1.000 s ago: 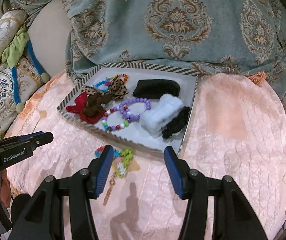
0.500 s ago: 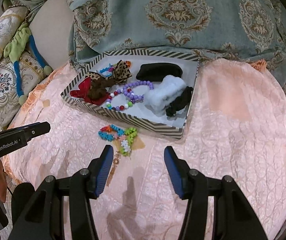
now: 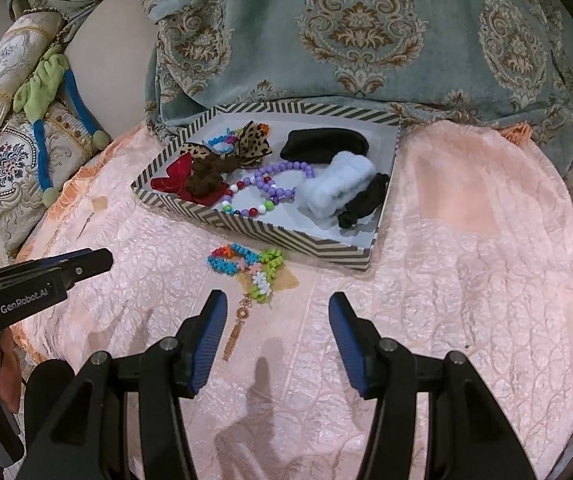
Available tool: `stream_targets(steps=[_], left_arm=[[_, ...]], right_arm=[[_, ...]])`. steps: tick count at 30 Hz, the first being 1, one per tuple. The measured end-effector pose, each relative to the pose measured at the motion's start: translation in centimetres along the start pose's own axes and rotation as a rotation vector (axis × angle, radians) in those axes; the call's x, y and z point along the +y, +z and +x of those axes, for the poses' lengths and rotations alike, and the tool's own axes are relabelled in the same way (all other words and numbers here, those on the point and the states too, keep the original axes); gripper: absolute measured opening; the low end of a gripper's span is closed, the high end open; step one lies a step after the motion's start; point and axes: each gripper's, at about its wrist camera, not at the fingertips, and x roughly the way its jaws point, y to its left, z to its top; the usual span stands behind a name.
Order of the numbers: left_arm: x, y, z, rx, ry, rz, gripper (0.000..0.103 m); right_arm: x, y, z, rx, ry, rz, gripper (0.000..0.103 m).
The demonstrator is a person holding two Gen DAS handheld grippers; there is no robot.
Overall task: Organize jewelry
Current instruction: 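Move both open grippers down to the blue-green beaded strand beside the fan charm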
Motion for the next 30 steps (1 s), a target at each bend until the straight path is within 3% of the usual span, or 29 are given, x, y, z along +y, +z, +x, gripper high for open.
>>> stream_targets(steps=[2, 6, 8, 19, 20, 21, 30], left_arm=[[0.2, 0.0, 0.9, 0.026, -0.011, -0.017, 0.011], [0.3, -0.2, 2.1, 0.047, -0.007, -0.026, 0.011], [0.5, -0.3, 2.5, 0.054, -0.002, -0.03, 0.011], [1.6, 0.0, 2.9, 0.058, -0.007, -0.056, 0.011], [1.6, 0.1, 2.9, 0.058, -0.007, -0.057, 0.011], [1.7, 0.1, 2.9, 0.058, -0.008, -0.058, 0.011], [1.7, 0.2, 2.5, 0.046, -0.005, -0.063, 0.011]], right_arm=[[-0.3, -0.1, 0.7, 0.011, 0.008, 0.005, 0.055], [-0.5, 0.0, 2.8, 0.052, 0.02, -0.001, 0.039], [-0.5, 0.0, 3.8, 0.065, 0.029, -0.001, 0.036], [-0.7, 0.8, 7.9, 0.117, 0.092, 0.029, 0.036], [-0.7, 0.8, 8.0, 0.113, 0.104, 0.035, 0.029], [-0.6, 0.9, 8.1, 0.111, 0.108, 0.028, 0.011], [-0.7, -0.9, 3.2, 0.121, 0.137, -0.057, 0.011]])
